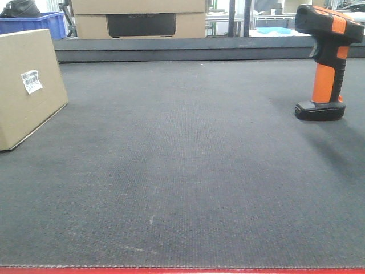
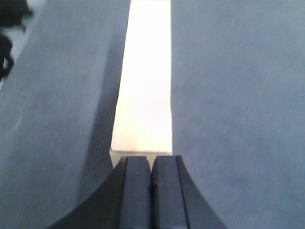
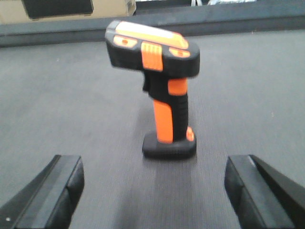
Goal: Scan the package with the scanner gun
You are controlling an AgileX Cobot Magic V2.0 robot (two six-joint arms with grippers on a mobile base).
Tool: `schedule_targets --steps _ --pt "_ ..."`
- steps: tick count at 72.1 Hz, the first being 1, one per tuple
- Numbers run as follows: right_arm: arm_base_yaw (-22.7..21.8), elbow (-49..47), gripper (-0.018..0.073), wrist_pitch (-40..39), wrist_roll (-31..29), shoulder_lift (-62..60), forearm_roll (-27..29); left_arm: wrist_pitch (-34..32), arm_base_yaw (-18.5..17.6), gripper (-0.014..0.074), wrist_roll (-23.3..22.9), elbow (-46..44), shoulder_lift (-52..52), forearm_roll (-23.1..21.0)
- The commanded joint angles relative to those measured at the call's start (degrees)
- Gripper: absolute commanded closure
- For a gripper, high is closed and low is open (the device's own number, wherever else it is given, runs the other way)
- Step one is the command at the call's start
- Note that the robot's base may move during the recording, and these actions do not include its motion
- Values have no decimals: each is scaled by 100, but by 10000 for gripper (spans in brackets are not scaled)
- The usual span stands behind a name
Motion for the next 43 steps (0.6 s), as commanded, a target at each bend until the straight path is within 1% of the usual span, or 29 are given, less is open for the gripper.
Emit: schedule_targets --steps 1,6,12,17,23,25,28,29,30,35,37,43 --pt "-5 20 63 811 -9 -575 -42 -648 8 707 -77 316 -284 -33" --pt "-5 20 69 1482 -9 -1044 -42 -662 8 707 -77 471 -382 -33" --pt "-5 20 122 2189 -9 -1639 -42 -447 8 707 -77 514 -409 141" --pt "-5 20 218 2593 -9 -2131 -42 -391 8 707 -77 514 -470 149" --pt "-5 20 367 2944 -9 -2741 -42 -379 8 707 -77 526 -605 -110" --pt "-5 20 434 3016 -9 -2917 -42 -379 8 707 -77 556 -666 -171" --pt "-5 20 514 3123 -9 -3162 -42 -480 8 707 -77 644 -784 -182" --pt "-5 20 527 3154 -9 -3239 -42 -534 8 707 -77 689 -831 -182" --pt "-5 20 566 3184 -9 -3314 -42 -599 8 707 -77 738 -880 -182" --pt "-5 20 690 3370 -9 -3672 -23 -965 8 707 -77 1072 -1189 -182" --pt "-5 20 724 3457 -9 -3802 59 -1097 8 707 -77 1213 -1331 -182" --pt "-5 20 727 3813 -9 -4044 214 -1543 8 707 -77 1719 -1809 -182"
